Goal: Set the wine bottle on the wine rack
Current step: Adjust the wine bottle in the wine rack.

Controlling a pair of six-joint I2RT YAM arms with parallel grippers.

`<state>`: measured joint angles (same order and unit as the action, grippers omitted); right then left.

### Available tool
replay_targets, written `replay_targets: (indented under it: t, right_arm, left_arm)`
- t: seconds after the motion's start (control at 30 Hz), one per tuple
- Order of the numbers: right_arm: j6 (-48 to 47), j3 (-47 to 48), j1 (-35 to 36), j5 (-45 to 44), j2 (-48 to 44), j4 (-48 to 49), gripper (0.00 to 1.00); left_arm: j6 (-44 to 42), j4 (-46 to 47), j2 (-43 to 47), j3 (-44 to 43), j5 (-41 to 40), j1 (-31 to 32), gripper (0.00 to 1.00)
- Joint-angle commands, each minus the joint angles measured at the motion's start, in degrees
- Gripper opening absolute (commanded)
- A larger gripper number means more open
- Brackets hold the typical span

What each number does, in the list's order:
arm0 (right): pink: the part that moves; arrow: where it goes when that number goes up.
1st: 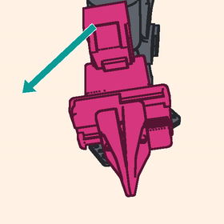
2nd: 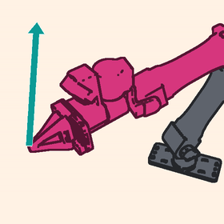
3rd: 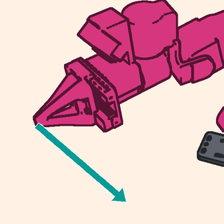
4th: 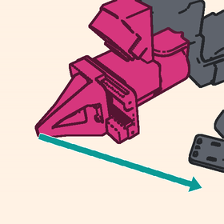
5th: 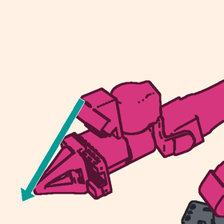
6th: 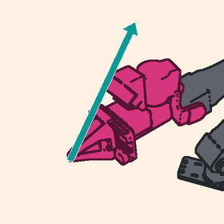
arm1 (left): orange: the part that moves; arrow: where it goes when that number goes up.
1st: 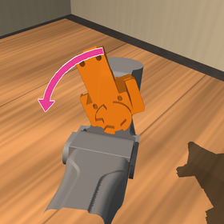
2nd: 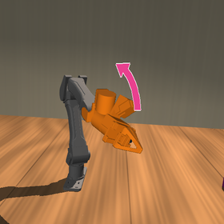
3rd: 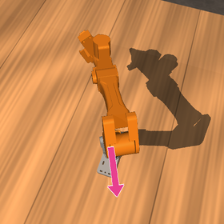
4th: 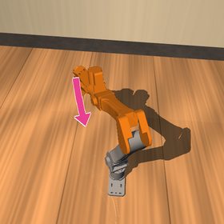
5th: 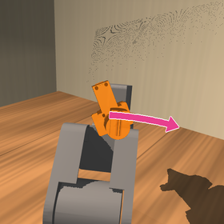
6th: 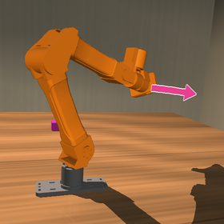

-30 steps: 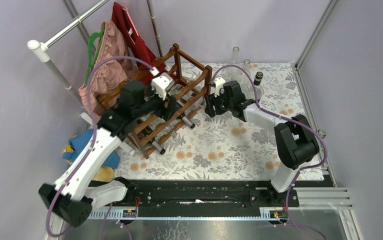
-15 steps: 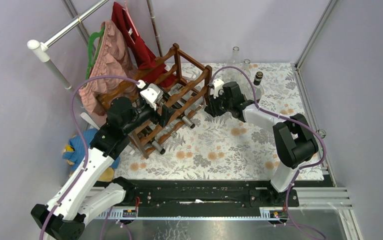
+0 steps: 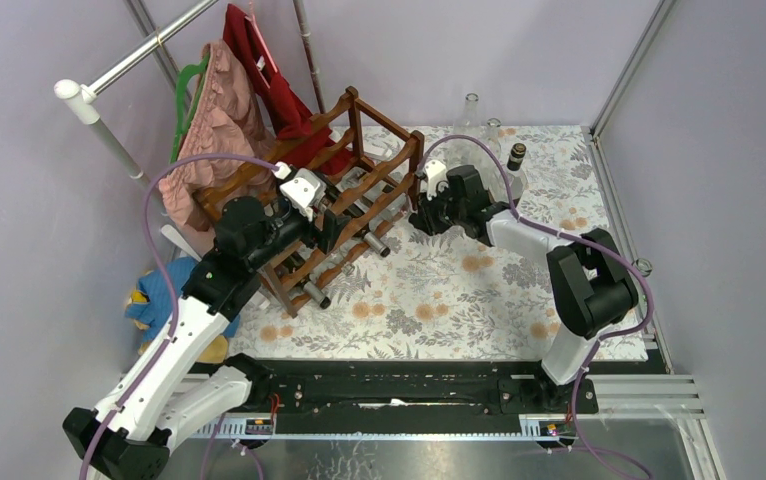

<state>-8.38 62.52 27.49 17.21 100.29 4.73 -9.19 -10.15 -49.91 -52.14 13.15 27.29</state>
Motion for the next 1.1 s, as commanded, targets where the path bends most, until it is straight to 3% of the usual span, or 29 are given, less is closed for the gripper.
replay_targets:
  t: [0.0, 1.07]
  right_arm:
    - [-0.8, -3.1, 0.3, 1.1, -2.8, -2.7, 0.04]
    - [4.0, -5.7, 0.3, 4.6, 5.9, 13.0, 0.00]
  left_arm:
    - [-1.3, 3.8, -0.1, 0.4, -1.6, 0.1, 0.84]
    - [-2.2, 4.0, 0.2, 0.9, -1.5, -0.5, 0.84]
